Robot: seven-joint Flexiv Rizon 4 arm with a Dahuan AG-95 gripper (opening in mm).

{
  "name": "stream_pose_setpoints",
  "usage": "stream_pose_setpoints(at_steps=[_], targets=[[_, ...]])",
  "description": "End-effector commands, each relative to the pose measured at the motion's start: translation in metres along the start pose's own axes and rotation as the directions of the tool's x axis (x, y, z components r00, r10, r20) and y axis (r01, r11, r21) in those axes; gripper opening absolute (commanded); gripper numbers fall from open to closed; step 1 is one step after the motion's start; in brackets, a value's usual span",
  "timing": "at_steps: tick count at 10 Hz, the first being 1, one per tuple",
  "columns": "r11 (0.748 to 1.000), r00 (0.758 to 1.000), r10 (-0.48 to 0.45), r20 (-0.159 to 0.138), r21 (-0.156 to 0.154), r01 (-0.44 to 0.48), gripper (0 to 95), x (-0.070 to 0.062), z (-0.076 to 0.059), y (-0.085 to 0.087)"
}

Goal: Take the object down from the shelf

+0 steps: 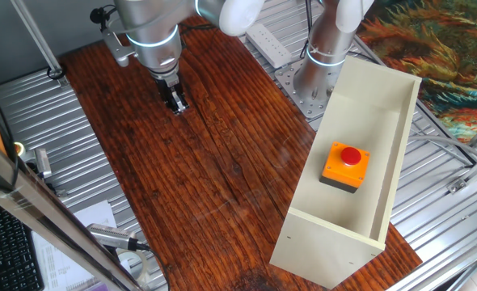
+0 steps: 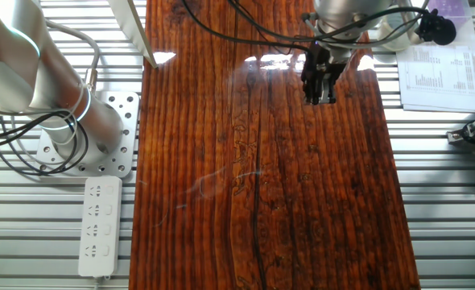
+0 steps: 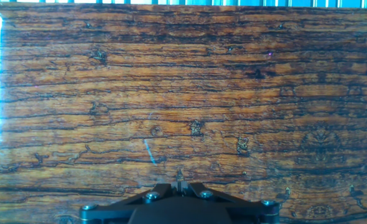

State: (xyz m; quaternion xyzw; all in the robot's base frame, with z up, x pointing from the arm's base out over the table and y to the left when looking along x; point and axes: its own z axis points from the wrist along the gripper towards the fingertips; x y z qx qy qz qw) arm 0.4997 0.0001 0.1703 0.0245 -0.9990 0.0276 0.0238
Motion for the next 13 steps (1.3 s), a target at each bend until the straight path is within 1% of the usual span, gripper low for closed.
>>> stream_pose_setpoints(at_steps=[1,11,13], targets=[[1.0,1.0,0.0,-0.001,0.0,0.0,0.0,-0.0002,0.0,0.0],[1.0,1.0,-0.007,-0.002,0.001,0.007,0.0,-0.0002,0.0,0.0],[1.0,1.0,-0.013,-0.005,0.0,0.013,0.0,0.0002,-0.0007,0.0025]])
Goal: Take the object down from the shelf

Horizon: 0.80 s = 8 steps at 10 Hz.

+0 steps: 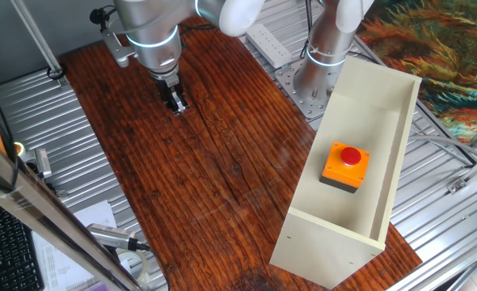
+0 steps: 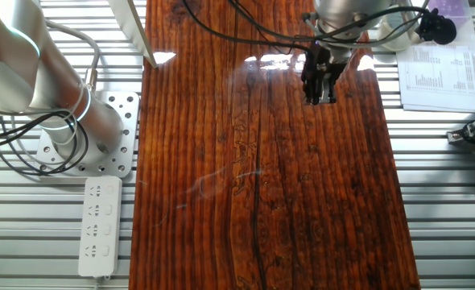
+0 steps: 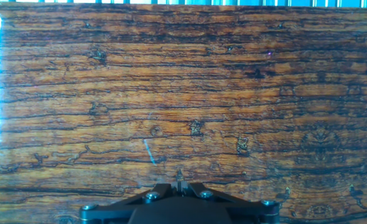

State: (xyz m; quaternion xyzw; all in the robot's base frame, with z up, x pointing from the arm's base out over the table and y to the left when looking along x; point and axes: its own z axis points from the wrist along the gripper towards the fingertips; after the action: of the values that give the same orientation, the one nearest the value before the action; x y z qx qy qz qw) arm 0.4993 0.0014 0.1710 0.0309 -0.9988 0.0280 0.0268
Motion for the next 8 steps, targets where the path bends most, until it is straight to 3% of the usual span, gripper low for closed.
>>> stream_pose_setpoints(at_steps=[1,3,5,8], targets=[[1.0,1.0,-0.003,0.003,-0.003,0.003,0.0,-0.001,-0.002,0.005],[1.0,1.0,-0.013,0.001,-0.002,0.013,0.0,-0.004,-0.008,0.014],[1.0,1.0,-0.024,-0.001,-0.002,0.024,0.0,-0.006,-0.01,0.034],[0.999,0.999,-0.043,0.008,-0.009,0.043,0.0,-0.003,-0.013,0.04]])
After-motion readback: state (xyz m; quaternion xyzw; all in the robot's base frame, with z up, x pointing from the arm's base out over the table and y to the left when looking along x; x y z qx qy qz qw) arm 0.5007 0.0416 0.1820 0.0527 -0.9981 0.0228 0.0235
